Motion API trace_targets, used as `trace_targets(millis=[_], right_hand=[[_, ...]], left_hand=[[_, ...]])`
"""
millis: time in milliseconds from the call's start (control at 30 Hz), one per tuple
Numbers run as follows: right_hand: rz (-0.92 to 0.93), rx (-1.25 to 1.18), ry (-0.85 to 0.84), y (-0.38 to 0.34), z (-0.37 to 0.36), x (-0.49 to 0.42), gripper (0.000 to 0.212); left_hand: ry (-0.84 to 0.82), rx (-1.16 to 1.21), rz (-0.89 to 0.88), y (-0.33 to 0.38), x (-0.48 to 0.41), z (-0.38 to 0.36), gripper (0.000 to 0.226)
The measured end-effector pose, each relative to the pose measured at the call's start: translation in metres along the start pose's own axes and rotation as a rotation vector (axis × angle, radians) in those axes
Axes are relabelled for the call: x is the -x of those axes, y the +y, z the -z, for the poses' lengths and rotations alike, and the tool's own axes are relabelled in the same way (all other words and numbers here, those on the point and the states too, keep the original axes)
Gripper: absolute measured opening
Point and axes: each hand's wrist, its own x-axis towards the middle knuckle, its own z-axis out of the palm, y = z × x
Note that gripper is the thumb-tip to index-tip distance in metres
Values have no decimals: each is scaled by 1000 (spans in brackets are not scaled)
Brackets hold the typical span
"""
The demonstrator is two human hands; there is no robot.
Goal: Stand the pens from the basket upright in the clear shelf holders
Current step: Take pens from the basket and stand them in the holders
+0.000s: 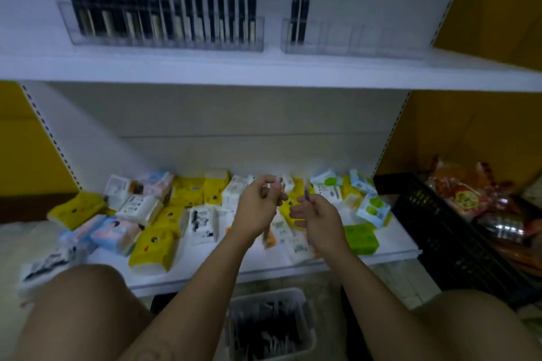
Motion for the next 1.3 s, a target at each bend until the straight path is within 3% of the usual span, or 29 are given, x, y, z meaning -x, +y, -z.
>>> trace_targets(millis=[267,333,433,567,733,833,967,1133,1300], right_hand=[[367,291,45,-100,42,-22,33],[402,251,102,-123,49,-28,16],[397,117,106,-160,55,-33,32],[464,133,151,-201,56,-41,36],[501,36,111,-239,60,-60,30],[521,47,44,-259,61,-76,35],[474,-125,38,-286,62,-97,37],[597,20,112,-308,68,-122,33],[654,-181,188,-317,70,-158,25]], left_hand=[[-27,-23,-186,110,-26,8,16],[-24,-13,-256,137,-28,13,16],[-34,-31,-347,174,-32,20,24],[-37,-94,-430,217,-39,25,28],[-56,-53,-490,258,-55,30,35],[-12,-113,-542,276,-71,36,35],[65,-102,-558,294,-97,44,30],[150,-132,-607,308,-131,48,30],[193,-168,-680,316,-161,45,30]])
